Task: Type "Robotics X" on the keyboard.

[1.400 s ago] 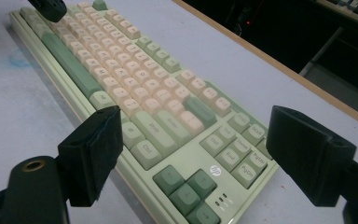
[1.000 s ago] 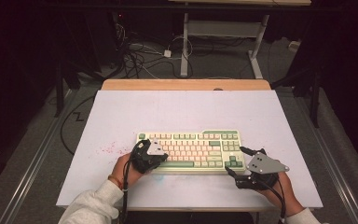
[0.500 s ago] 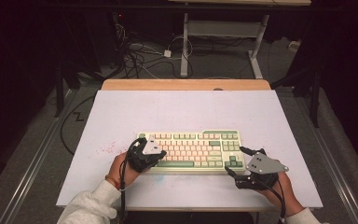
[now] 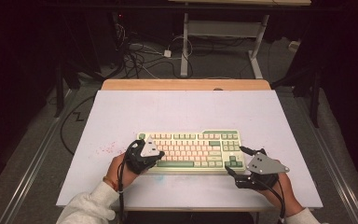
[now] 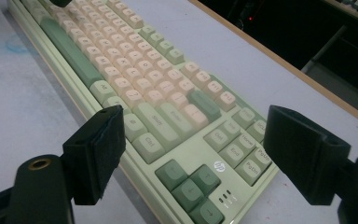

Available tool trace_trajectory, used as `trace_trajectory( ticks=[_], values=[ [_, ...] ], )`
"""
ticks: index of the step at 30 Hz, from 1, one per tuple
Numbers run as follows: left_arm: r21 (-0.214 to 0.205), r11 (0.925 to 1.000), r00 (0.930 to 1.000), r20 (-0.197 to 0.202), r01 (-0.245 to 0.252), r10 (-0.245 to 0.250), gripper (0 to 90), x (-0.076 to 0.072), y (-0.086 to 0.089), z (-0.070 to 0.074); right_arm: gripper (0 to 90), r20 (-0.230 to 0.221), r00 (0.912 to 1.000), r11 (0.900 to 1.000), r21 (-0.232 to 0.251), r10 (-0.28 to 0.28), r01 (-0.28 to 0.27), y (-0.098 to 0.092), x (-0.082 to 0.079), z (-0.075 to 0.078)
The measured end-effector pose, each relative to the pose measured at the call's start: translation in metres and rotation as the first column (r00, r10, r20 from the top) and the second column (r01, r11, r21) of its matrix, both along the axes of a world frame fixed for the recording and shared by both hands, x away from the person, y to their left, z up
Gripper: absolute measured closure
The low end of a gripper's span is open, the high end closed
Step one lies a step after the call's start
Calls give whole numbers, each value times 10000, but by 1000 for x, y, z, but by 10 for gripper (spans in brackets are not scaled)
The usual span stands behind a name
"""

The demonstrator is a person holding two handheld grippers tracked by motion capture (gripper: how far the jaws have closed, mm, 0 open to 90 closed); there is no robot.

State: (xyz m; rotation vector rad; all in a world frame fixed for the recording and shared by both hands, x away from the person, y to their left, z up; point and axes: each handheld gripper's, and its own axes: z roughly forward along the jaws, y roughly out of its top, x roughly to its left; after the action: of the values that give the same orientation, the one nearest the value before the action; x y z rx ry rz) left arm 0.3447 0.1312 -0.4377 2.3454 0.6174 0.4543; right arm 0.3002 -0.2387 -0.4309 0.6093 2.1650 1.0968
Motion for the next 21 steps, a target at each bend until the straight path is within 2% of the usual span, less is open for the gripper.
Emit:
trace_trajectory(
  ticks=[9, 21],
  values=[
    [-76, 9999, 9999, 85, -131, 131, 877, -2, 5, 1, 214, -33, 10000, 10000, -64, 59, -59, 1, 0, -1],
    [-233, 9973, 9975, 93, -692, 694, 877, 5, 23, 3, 214, -74, 9999, 9998, -176, 103, -105, 3, -1, -3]
  ],
)
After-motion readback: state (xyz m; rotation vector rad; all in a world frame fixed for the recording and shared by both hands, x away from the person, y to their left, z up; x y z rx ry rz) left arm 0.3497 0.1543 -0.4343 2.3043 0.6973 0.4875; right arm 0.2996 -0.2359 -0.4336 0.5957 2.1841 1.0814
